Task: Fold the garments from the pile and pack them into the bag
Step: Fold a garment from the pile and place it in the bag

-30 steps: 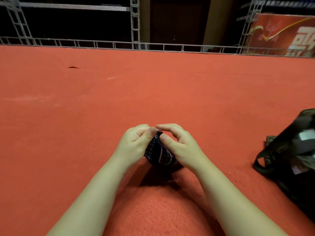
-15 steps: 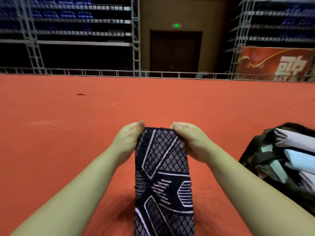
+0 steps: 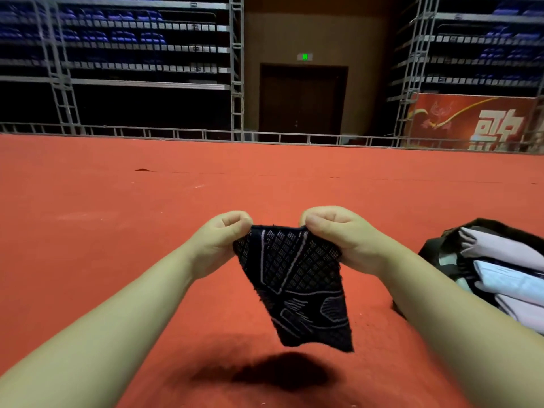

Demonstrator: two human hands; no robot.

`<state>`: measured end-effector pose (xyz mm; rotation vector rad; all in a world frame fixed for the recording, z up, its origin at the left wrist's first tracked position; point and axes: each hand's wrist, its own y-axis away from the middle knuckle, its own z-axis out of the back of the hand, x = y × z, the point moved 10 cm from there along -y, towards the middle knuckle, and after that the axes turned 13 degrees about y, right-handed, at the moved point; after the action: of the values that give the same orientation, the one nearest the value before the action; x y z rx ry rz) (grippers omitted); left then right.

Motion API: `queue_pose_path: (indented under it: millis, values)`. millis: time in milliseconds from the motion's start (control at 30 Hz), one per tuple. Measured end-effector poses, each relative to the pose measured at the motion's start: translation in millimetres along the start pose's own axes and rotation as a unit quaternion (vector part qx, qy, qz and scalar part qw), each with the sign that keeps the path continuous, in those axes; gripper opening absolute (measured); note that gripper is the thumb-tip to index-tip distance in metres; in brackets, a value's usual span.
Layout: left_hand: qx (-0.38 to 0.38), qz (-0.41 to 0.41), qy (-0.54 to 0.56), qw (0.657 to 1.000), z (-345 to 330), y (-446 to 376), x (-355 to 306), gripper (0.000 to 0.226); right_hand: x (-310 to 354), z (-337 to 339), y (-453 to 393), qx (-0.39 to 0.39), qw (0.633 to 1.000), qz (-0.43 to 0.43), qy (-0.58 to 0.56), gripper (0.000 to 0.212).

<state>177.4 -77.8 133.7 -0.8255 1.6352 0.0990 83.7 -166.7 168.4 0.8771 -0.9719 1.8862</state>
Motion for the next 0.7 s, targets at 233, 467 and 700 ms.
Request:
queue_pose_path:
  millis: [233, 467, 700]
  values:
    - [0.056, 0.020, -0.029, 0.998, 4.8, -1.6, 9.3, 0.043, -22.5, 32.0, 2.4, 0.002, 0.919, -0.097, 0.383, 0.036]
    - [0.019, 0.077, -0.324, 0.943, 39.7, -45.9, 7.6, 0.023, -74.8, 72.3, -26.4, -0.090, 0.954, -0.169, 0.230, 0.028]
    - [-0.083, -0.026, -0.492, 0.866, 60.0, -106.4, -47.3, 0.033, -51.5, 130.6, -82.6, -0.272, 0.853, -0.056, 0.441, 0.025]
